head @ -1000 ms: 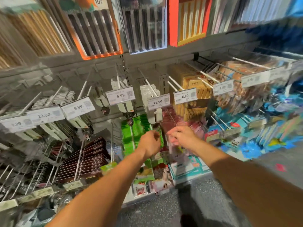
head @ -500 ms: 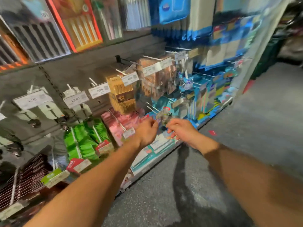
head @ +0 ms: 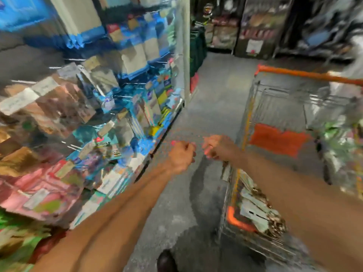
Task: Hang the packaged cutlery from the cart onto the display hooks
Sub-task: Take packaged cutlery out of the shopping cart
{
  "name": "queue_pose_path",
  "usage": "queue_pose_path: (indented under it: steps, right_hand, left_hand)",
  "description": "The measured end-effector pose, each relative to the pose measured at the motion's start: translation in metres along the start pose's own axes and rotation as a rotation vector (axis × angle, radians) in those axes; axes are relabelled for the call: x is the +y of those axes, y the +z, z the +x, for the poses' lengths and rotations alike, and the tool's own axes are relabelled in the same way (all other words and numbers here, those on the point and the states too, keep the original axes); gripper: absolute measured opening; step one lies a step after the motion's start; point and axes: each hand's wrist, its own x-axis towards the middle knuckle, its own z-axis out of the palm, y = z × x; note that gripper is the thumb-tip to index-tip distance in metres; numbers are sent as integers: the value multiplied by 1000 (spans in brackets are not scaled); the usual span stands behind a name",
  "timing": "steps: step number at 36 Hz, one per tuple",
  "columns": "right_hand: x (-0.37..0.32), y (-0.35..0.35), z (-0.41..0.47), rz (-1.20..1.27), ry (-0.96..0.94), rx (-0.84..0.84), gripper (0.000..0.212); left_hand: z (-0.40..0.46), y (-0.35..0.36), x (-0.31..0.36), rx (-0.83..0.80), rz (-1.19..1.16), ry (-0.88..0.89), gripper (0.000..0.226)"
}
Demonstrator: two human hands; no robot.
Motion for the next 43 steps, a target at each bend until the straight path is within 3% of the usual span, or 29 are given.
queue_pose_path:
  steps: [15,17,20,25,32,37,43]
  right_hand:
    - [143,-178,1,136,450,412,38]
    - [161,-187,-1,264,503,442,39]
    - [196,-194,-8,187,599,475,37]
    - [252,-194,-24,133,760,438,29]
    - [325,-194,-12,-70,858,269,21]
    - [366,-195,20,-340,904,30,29]
    - [401,-203,55,-287,943,-1,46]
  left_hand:
    - [102,216,62,-628,263,148,31]
    - [116,238,58,-703,320,132,24]
    - [126,263,48,-771,391,101,16]
    - [139,308,10,-830,580,52,23]
    - [143,362,-45,-911,622,-26,19]
    - [149,398,-78,-873,656,-168,19]
    - [177,430,-105,-796,671,-200,25]
